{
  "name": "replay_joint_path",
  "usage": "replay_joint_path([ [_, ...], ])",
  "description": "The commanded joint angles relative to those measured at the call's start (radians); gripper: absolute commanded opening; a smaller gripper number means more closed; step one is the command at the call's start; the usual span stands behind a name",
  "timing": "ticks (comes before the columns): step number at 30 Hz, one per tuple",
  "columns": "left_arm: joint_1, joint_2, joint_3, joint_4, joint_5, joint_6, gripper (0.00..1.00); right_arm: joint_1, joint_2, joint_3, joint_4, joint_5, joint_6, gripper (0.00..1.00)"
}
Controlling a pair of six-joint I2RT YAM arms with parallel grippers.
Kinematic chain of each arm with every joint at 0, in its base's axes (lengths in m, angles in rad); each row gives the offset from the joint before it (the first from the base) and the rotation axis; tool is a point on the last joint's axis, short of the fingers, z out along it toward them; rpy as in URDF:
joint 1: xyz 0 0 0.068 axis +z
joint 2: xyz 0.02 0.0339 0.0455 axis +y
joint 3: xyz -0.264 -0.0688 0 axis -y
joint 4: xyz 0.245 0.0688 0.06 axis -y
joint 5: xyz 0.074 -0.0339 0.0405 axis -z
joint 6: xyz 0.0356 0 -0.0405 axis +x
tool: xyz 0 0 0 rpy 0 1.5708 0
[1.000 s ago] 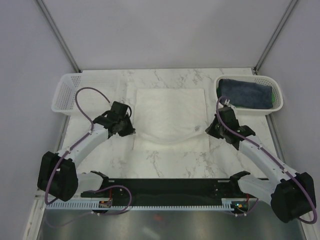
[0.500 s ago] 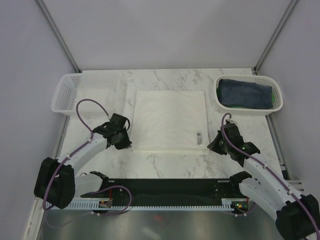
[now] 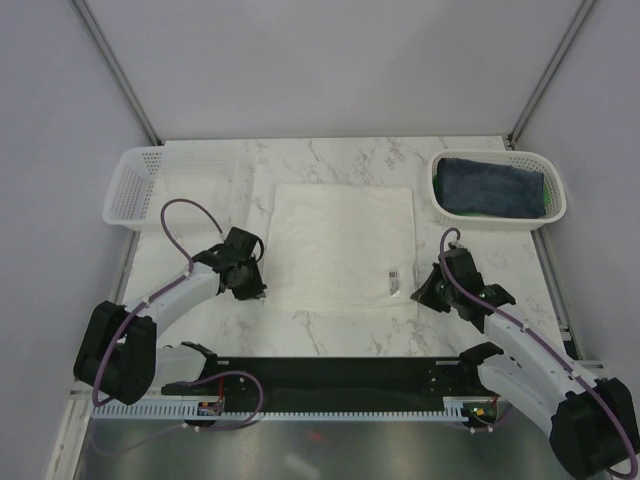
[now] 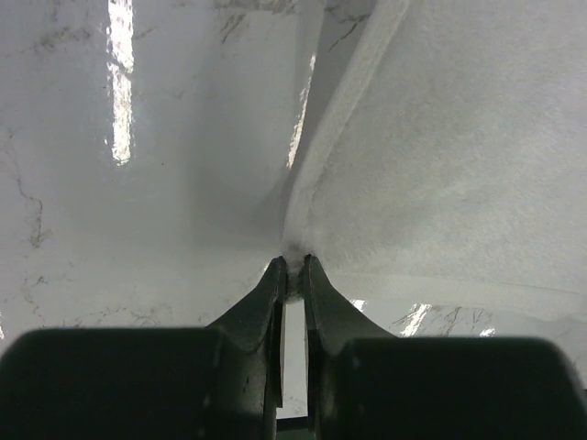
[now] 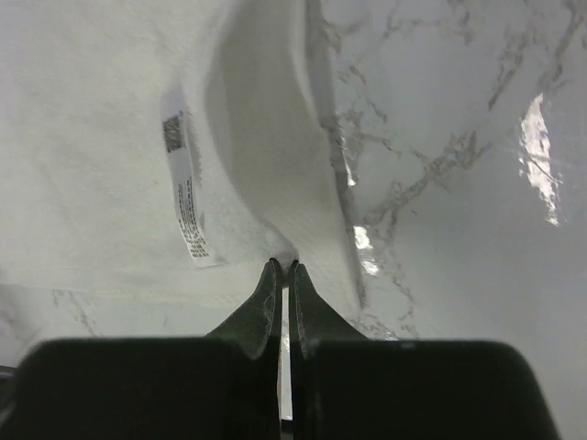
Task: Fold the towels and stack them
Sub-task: Fold the towel
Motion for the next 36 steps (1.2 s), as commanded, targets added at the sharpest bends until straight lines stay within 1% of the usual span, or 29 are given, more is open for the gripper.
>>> replay_joint_path([
  [1,-0.004,-0.011,0.064,-0.007,-0.016,0.036,0.02,-0.001,0.022,0.123,-0.028,0.021,-0.005,0.00],
  [6,-0.006,-0.022,0.008,-0.016,-0.025,0.043,0.02,-0.001,-0.083,-0.035,-0.064,-0.002,0.035,0.00],
  [9,-0.015,-0.072,0.020,-0.028,-0.032,0.019,0.02,0.001,-0.162,-0.060,-0.109,0.004,0.044,0.00],
  [11,-0.017,-0.071,0.000,-0.028,-0.052,0.011,0.02,0.001,-0.202,-0.076,-0.125,0.001,0.046,0.00],
  [13,-0.017,-0.037,-0.012,-0.028,-0.056,-0.001,0.02,0.001,-0.212,-0.122,-0.124,-0.003,0.041,0.00],
  [15,-0.020,-0.001,-0.018,-0.028,-0.031,-0.024,0.02,0.006,-0.236,-0.121,-0.143,0.013,0.051,0.00],
  [17,-0.026,0.006,-0.034,-0.025,-0.084,-0.026,0.02,0.006,-0.241,-0.122,-0.142,0.017,0.064,0.00],
  [19,-0.026,0.009,-0.028,-0.027,-0.078,-0.029,0.02,0.006,-0.219,-0.130,-0.122,-0.020,0.063,0.00],
  [22,-0.026,0.015,-0.020,-0.036,-0.112,-0.033,0.02,0.006,-0.207,-0.138,-0.101,-0.083,0.058,0.00],
  [27,-0.029,0.039,-0.020,-0.038,-0.097,-0.033,0.02,0.007,-0.224,-0.124,-0.123,-0.095,0.058,0.00],
  [29,-0.043,0.043,-0.015,-0.038,-0.095,-0.029,0.02,0.007,-0.232,-0.138,-0.122,-0.100,0.070,0.05],
  [30,-0.046,0.041,-0.014,-0.039,-0.094,-0.027,0.11,0.007,-0.230,-0.148,-0.117,-0.105,0.080,0.09],
  [32,-0.047,0.029,-0.003,-0.048,-0.080,-0.024,0.28,0.007,-0.232,-0.147,-0.120,-0.106,0.084,0.15],
  [33,-0.047,0.021,0.003,-0.051,-0.068,-0.020,0.40,0.007,-0.238,-0.132,-0.125,-0.103,0.084,0.24],
  [35,-0.047,-0.002,0.040,-0.065,-0.030,-0.012,0.51,0.007,-0.244,-0.101,-0.139,-0.086,0.074,0.34],
  [36,-0.047,-0.010,0.057,-0.074,-0.020,-0.009,0.57,0.007,-0.244,-0.063,-0.174,-0.051,0.066,0.45],
])
